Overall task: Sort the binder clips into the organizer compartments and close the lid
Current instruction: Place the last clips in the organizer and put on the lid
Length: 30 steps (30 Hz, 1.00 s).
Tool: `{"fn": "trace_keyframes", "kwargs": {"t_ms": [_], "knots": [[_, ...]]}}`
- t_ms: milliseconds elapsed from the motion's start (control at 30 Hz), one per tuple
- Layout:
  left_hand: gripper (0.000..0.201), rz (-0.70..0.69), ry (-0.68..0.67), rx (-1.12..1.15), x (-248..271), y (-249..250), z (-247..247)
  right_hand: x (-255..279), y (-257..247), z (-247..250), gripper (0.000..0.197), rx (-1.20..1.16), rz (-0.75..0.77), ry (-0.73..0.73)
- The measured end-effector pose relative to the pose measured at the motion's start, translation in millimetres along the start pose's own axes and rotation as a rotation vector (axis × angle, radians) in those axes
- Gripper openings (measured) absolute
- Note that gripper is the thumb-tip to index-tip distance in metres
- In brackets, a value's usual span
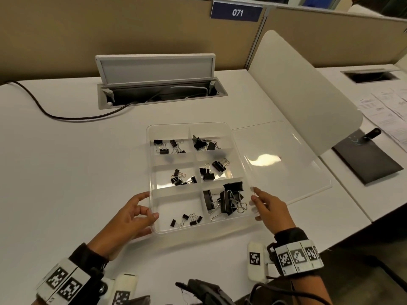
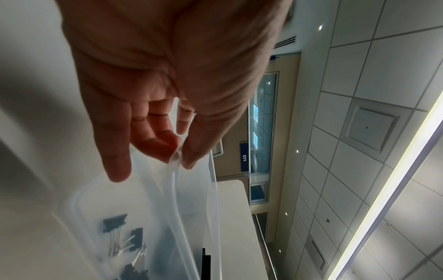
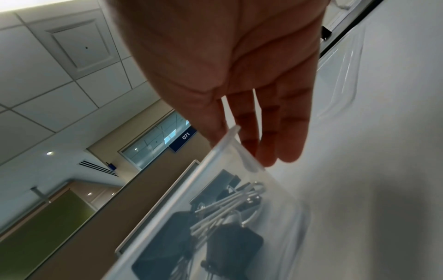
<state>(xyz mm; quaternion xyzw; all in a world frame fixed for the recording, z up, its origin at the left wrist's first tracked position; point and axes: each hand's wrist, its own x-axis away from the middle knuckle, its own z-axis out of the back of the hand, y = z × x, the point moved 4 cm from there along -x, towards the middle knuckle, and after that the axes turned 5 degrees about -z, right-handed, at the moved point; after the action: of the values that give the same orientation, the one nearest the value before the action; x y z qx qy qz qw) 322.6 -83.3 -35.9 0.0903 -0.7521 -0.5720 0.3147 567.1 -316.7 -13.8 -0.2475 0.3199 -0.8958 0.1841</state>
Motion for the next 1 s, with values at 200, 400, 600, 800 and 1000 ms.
{"fn": "trace_keyframes", "kwargs": {"t_ms": [200, 400, 600, 800, 1000], "knots": [[0.052, 0.02, 0.063, -0.049, 19.1, -2.6, 27.9, 10.6, -15.1, -27.8, 0.04, -0.034, 0.033, -0.023], [0.05, 0.016, 0.144, -0.039, 42.1, -3.5, 63.9, 20.1, -39.8, -59.6, 0.041, -0.037, 0.08, -0.039], [0.051, 0.004, 0.208, -0.026, 65.8, -4.7, 105.0, 27.9, -67.5, -93.7, 0.042, -0.03, 0.128, -0.096], [0.05, 0.0, 0.27, 0.003, 92.2, -3.9, 152.9, 37.5, -105.4, -132.1, 0.038, 0.0, 0.204, -0.147], [0.05, -0.003, 0.318, 0.023, 115.4, -7.1, 194.4, 49.1, -135.6, -160.6, 0.038, 0.044, 0.264, -0.196]]}}
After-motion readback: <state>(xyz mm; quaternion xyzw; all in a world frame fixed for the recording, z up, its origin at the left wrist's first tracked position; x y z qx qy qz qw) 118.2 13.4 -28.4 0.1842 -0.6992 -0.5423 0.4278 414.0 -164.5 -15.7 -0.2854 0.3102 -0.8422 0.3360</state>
